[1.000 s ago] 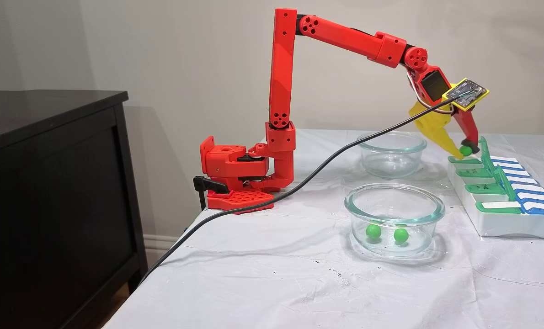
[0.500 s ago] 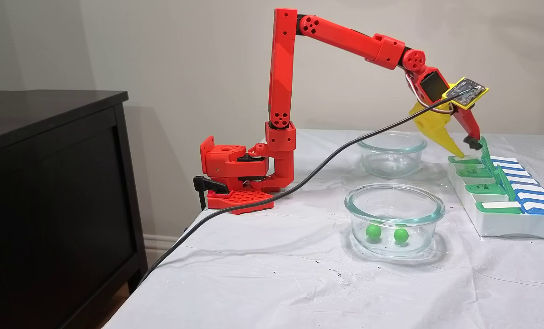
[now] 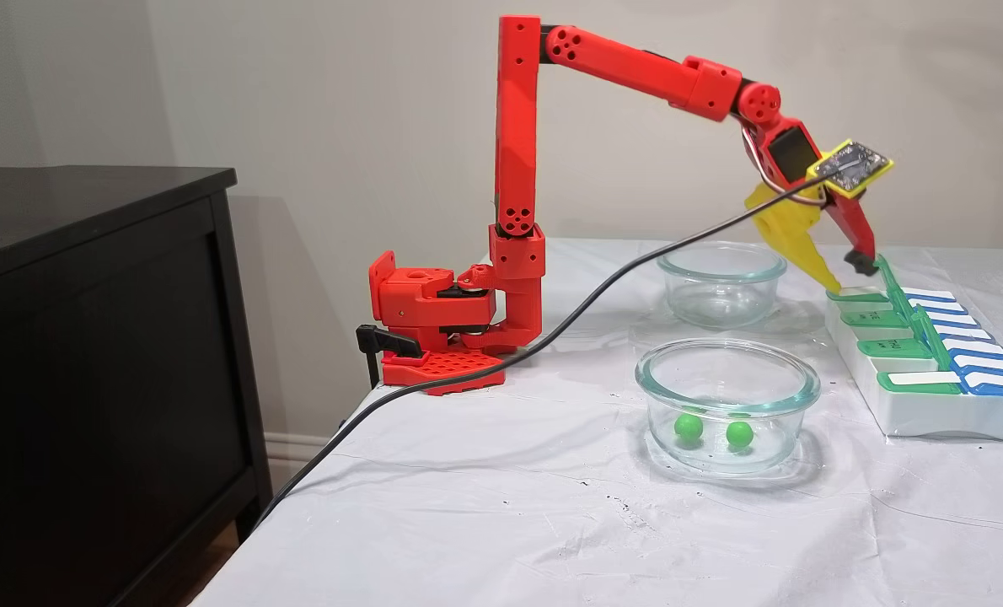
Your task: Sort medicines into box.
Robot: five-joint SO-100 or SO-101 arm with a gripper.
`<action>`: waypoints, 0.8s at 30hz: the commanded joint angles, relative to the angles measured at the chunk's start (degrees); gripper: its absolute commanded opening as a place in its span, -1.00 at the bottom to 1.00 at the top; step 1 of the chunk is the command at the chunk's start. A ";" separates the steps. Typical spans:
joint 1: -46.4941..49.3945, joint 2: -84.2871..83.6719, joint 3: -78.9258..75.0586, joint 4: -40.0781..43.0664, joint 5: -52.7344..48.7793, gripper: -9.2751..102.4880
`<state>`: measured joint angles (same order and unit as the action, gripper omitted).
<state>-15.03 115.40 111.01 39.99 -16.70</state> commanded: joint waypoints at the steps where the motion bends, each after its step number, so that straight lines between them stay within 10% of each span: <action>1: -0.35 14.33 -3.69 12.39 -7.47 -0.84; 13: 12.57 1.67 -24.79 44.82 -23.82 -0.84; 24: 25.05 -1.41 -19.60 38.76 -27.69 -0.84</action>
<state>7.38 113.38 91.93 80.24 -42.80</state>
